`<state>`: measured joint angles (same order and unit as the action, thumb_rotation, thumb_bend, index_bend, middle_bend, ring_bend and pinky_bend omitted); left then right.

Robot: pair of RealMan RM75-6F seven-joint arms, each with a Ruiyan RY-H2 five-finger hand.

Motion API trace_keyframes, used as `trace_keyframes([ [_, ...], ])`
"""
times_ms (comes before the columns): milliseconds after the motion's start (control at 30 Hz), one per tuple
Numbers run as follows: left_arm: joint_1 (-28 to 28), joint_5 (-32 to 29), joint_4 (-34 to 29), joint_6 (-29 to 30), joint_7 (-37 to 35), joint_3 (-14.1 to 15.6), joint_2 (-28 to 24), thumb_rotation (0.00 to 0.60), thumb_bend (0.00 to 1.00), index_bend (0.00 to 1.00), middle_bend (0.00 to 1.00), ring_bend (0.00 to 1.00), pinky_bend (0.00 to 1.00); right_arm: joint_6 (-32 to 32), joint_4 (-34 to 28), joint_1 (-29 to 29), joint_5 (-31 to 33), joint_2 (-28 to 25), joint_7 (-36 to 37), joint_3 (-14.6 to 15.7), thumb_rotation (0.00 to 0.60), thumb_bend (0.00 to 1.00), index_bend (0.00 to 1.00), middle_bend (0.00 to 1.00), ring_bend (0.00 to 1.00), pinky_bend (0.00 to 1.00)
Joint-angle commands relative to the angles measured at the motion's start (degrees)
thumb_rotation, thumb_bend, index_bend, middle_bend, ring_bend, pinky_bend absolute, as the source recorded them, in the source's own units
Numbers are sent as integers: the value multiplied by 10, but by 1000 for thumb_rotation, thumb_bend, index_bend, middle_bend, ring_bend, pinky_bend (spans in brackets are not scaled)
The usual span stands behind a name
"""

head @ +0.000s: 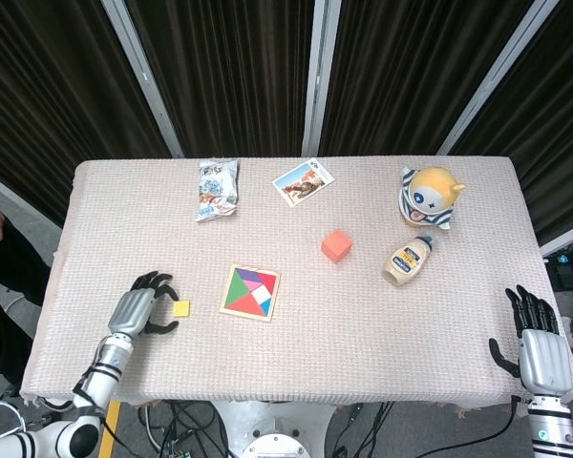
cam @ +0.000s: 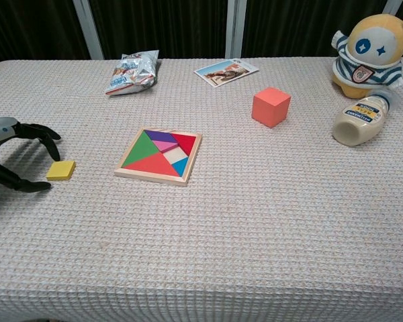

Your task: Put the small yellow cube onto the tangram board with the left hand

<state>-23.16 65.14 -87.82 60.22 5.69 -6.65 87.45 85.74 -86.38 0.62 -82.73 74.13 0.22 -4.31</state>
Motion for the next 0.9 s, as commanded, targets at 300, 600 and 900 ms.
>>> trace_keyframes([
  [300, -5, -9, 3, -7, 5, 1, 2, 600, 224, 418, 136, 0, 0, -3, 1, 0, 5, 0, 1, -1, 600, 254, 0, 0, 0, 0],
  [600, -8, -12, 6, -7, 7, 0, 6, 600, 285, 431, 136, 0, 0, -4, 2, 0, 7, 0, 2, -1, 600, 254, 0, 0, 0, 0],
  [900, -10, -18, 4, -8, 10, 0, 6, 600, 313, 445, 136, 0, 0, -5, 2, 0, 9, -1, 3, -1, 600, 254, 0, 0, 0, 0],
])
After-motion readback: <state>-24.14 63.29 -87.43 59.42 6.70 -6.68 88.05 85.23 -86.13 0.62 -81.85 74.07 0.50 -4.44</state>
